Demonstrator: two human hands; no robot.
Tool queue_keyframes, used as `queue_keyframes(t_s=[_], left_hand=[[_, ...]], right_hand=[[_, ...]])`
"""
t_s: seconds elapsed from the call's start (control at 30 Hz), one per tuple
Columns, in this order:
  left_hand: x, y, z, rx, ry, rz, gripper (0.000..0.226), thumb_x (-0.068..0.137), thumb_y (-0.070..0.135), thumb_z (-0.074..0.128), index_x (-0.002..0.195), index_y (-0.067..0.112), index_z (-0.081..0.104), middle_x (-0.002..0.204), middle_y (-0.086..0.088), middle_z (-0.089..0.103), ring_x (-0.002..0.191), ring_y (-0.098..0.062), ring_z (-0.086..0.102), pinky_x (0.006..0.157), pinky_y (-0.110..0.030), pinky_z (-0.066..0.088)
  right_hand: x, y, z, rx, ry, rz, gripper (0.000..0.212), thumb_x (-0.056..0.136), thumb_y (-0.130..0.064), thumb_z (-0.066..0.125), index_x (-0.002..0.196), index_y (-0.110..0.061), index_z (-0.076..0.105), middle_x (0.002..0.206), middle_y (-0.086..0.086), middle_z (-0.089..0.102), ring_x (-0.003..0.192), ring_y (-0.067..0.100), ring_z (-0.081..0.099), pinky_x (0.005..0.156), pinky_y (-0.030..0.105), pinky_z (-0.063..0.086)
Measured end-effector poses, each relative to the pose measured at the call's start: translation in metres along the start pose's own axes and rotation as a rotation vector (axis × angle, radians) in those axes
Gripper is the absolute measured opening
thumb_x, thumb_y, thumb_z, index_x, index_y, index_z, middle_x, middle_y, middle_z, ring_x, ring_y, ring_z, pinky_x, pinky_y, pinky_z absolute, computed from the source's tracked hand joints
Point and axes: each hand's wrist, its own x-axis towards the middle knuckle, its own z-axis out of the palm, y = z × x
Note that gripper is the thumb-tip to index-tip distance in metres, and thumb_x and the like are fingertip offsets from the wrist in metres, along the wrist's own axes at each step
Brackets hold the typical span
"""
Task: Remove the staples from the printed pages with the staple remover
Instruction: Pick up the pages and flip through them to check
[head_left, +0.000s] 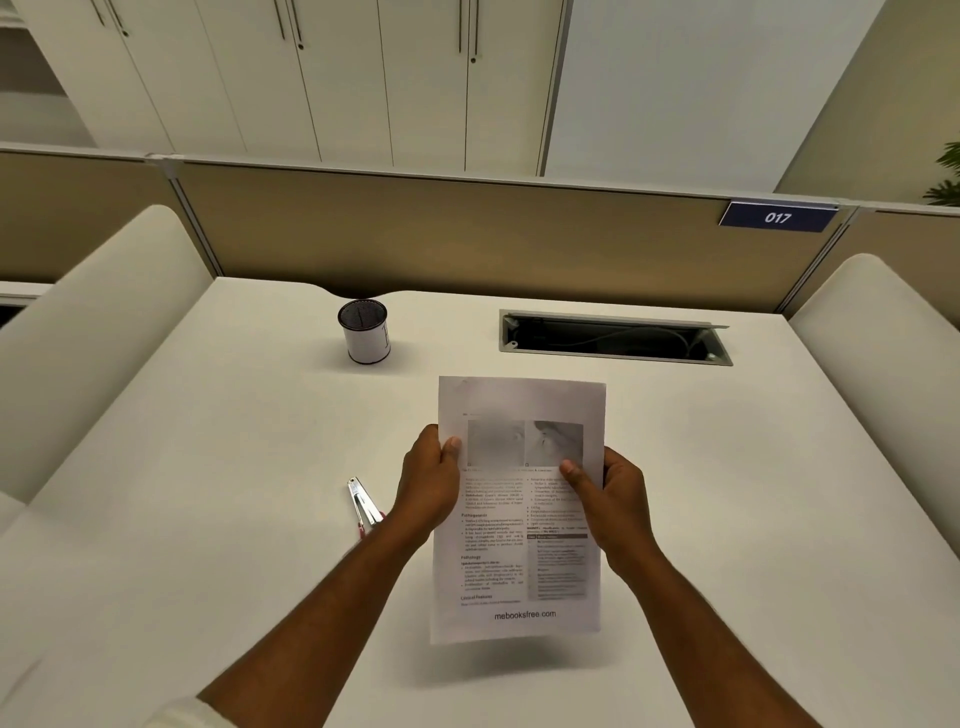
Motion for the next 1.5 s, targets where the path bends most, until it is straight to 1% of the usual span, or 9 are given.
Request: queue_keyframes(t_s=[0.27,0.4,0.63,0.77,0.9,1.03,1.2,1.33,1.5], left_hand=[[-0.004,-0.004,0.001,0.016,-0.007,-0.008,0.017,0.107,0.031,0.038,0.113,0.021,0.050,0.106,0.004,0.061,0.080,-0.005,0.060,0.059,-0.021,0.046],[-0.004,-0.004,0.001,0.001,-0.022,0.001,0.018,0.107,0.031,0.037,0.116,0.022,0.050,0.108,0.004,0.062,0.081,-0.006,0.061,0.060,-0.021,0.049],[-0.003,-0.005,0.000,-0.002,-0.034,0.023,0.016,0.107,0.032,0.037,0.111,0.024,0.050,0.101,0.009,0.061,0.083,-0.005,0.063,0.058,-0.019,0.048],[-0.003,-0.005,0.001,-0.002,-0.033,0.023,0.019,0.107,0.032,0.037,0.114,0.023,0.051,0.105,0.006,0.063,0.085,-0.006,0.063,0.060,-0.021,0.050],[-0.002,-0.005,0.001,-0.006,-0.033,0.027,0.019,0.107,0.031,0.037,0.114,0.022,0.052,0.107,0.005,0.064,0.087,-0.006,0.063,0.065,-0.025,0.052],[-0.002,-0.005,0.002,0.001,-0.039,0.026,0.022,0.107,0.032,0.037,0.117,0.020,0.052,0.110,0.003,0.064,0.086,-0.009,0.064,0.065,-0.024,0.053],[-0.001,-0.004,0.003,0.004,-0.041,0.025,0.022,0.107,0.031,0.036,0.117,0.019,0.052,0.111,0.003,0.063,0.090,-0.014,0.065,0.072,-0.031,0.055],[0.000,-0.005,0.003,0.001,-0.044,0.034,0.019,0.107,0.031,0.037,0.115,0.021,0.051,0.109,0.004,0.063,0.085,-0.009,0.063,0.069,-0.028,0.054],[0.001,-0.005,0.003,0.006,-0.046,0.026,0.018,0.106,0.033,0.038,0.115,0.023,0.050,0.110,0.004,0.062,0.084,-0.010,0.063,0.069,-0.028,0.054]], right_hand=[[-0.001,0.006,0.001,-0.011,0.001,0.026,0.012,0.094,-0.028,0.071,0.103,-0.031,0.063,0.101,-0.004,0.073,0.085,0.022,0.073,0.075,0.038,0.064],[0.000,0.006,0.001,-0.014,0.002,0.022,0.012,0.094,-0.029,0.071,0.103,-0.031,0.063,0.100,-0.004,0.073,0.085,0.022,0.073,0.075,0.037,0.064],[0.000,0.005,-0.001,-0.005,0.003,0.021,0.014,0.094,-0.027,0.071,0.106,-0.029,0.064,0.101,-0.001,0.073,0.086,0.024,0.074,0.076,0.041,0.064],[0.001,0.004,-0.001,-0.003,0.004,0.024,0.016,0.094,-0.027,0.071,0.108,-0.024,0.065,0.102,0.001,0.073,0.086,0.025,0.074,0.077,0.041,0.064],[0.001,0.004,-0.002,0.007,-0.002,0.021,0.014,0.093,-0.028,0.072,0.105,-0.029,0.064,0.102,0.000,0.074,0.084,0.022,0.074,0.074,0.037,0.064],[0.004,0.003,-0.004,0.054,-0.001,0.028,0.017,0.094,-0.034,0.069,0.109,-0.027,0.066,0.102,-0.001,0.075,0.086,0.022,0.076,0.074,0.038,0.065],[0.010,0.000,-0.004,0.071,0.019,0.039,0.018,0.097,-0.034,0.066,0.110,-0.021,0.070,0.099,0.001,0.077,0.084,0.024,0.076,0.076,0.044,0.065],[0.011,0.000,-0.004,0.082,0.017,0.049,0.020,0.097,-0.033,0.066,0.111,-0.019,0.070,0.100,0.002,0.077,0.085,0.026,0.076,0.077,0.046,0.065],[0.012,0.001,-0.003,0.089,0.006,0.059,0.023,0.097,-0.033,0.065,0.114,-0.016,0.069,0.102,0.004,0.077,0.086,0.027,0.076,0.078,0.046,0.065]])
